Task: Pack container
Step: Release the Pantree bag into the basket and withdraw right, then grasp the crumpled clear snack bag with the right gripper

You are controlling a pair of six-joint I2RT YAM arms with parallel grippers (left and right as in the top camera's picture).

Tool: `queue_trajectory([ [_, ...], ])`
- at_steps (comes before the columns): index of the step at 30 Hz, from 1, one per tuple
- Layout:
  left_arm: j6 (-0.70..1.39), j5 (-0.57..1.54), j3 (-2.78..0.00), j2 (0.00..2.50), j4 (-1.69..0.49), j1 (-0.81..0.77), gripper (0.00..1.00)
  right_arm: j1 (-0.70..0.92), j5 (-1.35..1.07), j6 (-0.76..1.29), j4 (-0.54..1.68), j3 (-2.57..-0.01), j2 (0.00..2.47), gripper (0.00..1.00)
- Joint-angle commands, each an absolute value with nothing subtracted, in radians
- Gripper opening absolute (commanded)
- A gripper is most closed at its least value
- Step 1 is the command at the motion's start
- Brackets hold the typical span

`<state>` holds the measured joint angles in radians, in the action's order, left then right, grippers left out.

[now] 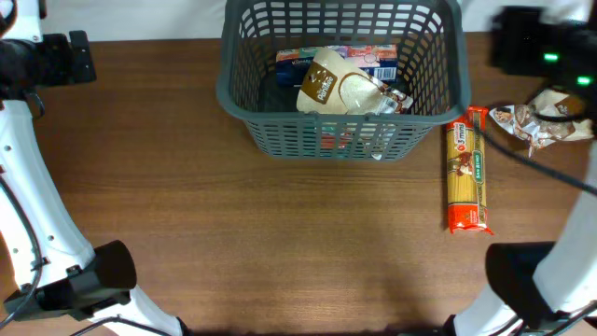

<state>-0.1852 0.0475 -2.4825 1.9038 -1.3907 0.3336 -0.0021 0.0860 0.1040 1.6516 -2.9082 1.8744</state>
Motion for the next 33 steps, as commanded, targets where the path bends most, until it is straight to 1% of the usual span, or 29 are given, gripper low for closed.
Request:
queue_trajectory([
  [1,-0.173,0.044,-2.482,1.907,-1.390,0.339,0.99,-0.115,0.189,0.223,1.691,-2.896,1.932,0.71],
  [5,-0.173,0.044,-2.482,1.907,-1.390,0.339,0.99,-0.255,0.113,0.260,1.699,-2.867,1.992,0.72],
  [7,-0.172,0.044,-2.482,1.907,-1.390,0.339,0.99,-0.320,0.081,0.315,1.698,-2.810,2.022,0.72],
  [12,-0.173,0.044,-2.482,1.907,-1.390,0.339,0.99,-0.414,0.049,0.383,1.659,-2.644,2.098,0.75],
  [14,-0.173,0.044,-2.482,1.907,-1.390,0.339,0.99,-0.447,-0.043,0.376,1.613,-2.572,2.130,0.78],
  [19,-0.172,0.044,-2.482,1.907,-1.390,0.339,0.99,-0.523,-0.301,0.365,1.444,-2.390,2.175,0.78],
  [22,-0.173,0.044,-2.482,1.907,-1.390,0.339,0.99,-0.567,-0.318,0.376,1.350,-2.284,2.183,0.77],
  [26,-0.172,0.044,-2.482,1.907,-1.390,0.339,0.99,-0.630,-0.326,0.383,1.259,-2.168,2.183,0.79],
  [28,-0.173,0.044,-2.482,1.907,-1.390,0.339,0.99,-0.667,-0.360,0.382,1.213,-2.113,2.183,0.80],
  [33,-0.172,0.044,-2.482,1.907,-1.390,0.339,0.99,-0.740,-0.485,0.312,1.118,-2.014,2.184,0.80],
])
